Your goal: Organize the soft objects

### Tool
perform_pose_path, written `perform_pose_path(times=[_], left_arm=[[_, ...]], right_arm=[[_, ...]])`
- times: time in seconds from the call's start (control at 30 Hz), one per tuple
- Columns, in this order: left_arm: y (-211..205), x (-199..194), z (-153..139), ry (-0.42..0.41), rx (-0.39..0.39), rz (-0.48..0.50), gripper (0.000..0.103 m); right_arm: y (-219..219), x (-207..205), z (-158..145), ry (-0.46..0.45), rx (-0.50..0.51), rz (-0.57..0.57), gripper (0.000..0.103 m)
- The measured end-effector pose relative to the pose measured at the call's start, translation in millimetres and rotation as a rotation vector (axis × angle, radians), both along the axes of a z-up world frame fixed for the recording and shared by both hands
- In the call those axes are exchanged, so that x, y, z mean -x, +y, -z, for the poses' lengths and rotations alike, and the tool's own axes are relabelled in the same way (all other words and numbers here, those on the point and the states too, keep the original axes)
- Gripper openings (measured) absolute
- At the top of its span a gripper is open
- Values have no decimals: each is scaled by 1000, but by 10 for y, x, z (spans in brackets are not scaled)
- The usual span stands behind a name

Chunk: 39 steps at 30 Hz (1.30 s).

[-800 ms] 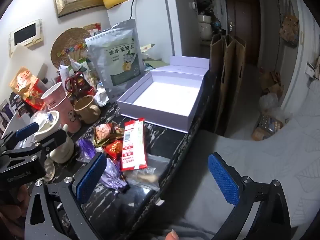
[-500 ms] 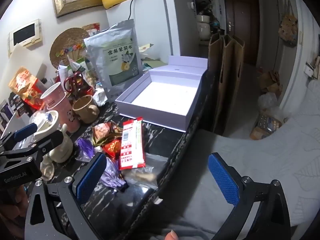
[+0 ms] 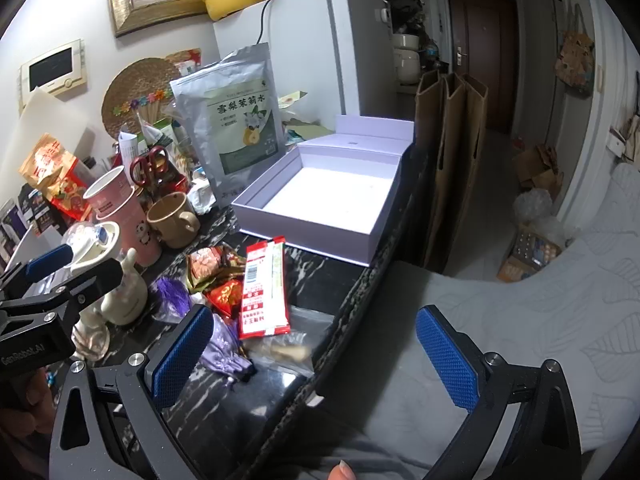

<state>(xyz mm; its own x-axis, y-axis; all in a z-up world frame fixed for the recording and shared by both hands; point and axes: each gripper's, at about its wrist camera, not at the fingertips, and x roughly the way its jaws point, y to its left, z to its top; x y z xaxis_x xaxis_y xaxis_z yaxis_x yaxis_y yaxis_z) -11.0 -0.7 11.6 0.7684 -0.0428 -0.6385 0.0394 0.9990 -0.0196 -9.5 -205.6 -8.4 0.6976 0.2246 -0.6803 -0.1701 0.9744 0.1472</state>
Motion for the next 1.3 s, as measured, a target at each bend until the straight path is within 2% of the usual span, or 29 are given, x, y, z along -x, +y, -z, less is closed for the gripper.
perform_pose_path(times=[1.3], left_arm=[[-8, 25, -8, 13, 27, 25, 103]], right_arm=[[-1, 13, -6, 0, 15, 13, 103]])
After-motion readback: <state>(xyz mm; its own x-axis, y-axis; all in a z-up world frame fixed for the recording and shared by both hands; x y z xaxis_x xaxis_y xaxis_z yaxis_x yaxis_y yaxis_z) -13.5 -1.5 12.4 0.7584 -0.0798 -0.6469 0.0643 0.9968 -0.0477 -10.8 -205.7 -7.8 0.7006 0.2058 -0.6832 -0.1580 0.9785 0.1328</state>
